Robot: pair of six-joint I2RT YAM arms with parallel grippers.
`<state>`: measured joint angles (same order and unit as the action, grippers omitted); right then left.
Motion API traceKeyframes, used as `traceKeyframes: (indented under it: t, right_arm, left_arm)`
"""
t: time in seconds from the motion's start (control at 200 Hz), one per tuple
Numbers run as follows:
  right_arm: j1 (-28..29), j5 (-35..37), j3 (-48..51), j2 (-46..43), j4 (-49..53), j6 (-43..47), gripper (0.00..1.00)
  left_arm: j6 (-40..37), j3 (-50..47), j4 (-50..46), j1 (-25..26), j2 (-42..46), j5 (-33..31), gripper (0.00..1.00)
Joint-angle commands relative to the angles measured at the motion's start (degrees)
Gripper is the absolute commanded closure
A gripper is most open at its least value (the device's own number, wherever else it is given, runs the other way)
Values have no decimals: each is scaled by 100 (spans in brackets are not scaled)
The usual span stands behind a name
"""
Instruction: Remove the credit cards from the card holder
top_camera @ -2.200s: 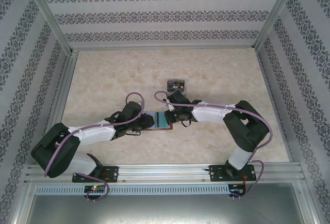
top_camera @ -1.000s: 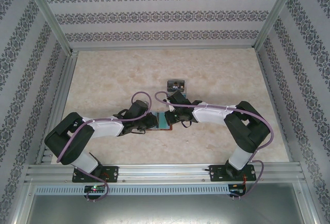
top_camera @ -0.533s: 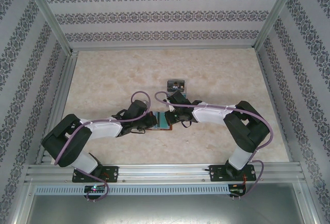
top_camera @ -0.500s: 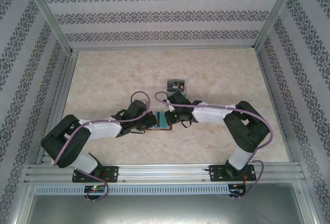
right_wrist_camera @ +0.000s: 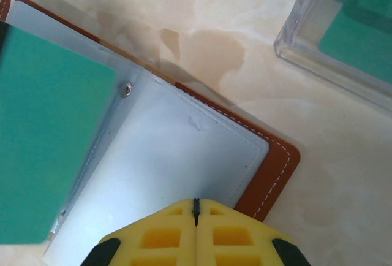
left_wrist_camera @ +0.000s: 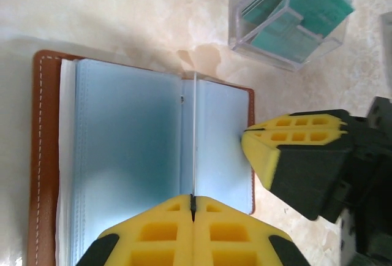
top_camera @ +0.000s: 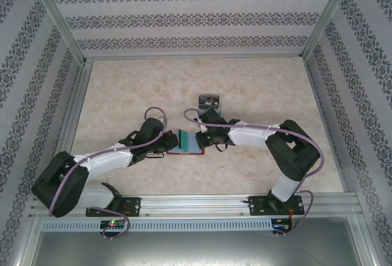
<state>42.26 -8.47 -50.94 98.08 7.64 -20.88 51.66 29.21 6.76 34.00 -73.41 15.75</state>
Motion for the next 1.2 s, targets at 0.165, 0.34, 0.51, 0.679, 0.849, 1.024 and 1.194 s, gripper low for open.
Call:
traceKeyframes:
  t: [0.165, 0.34, 0.51, 0.679, 0.849, 1.024, 1.194]
  right_arm:
    - [54, 29, 421, -737, -454, -66, 95]
    - [55, 664, 966, -1839, -763, -25, 85]
    - [-14, 1540, 1509, -3052, -843, 30, 66]
    - [-211, 2248, 1983, -4298, -786, -135, 31]
    - [-421, 2904, 2667, -5562, -1065, -528, 2]
    - [-637, 3204, 3246, -6654, -1147, -767, 2]
    - [-770, 3273, 3423, -7155, -1057, -825, 2]
  left_arm:
    - [-765, 177, -1068, -51, 951, -218, 100]
    - [-1499, 525, -1693, 18, 1466, -592, 100]
    - [-2306, 919, -1822, 311, 1665, -1314, 100]
    - [-3504, 1466, -1676, 757, 1333, -1752, 100]
    - [-4803, 2373, -1967, 880, 503, -1558, 100]
    - [-6123, 3173, -2319, 898, -192, -1349, 100]
    - [-7061, 3719, -2458, 898, -676, -1039, 100]
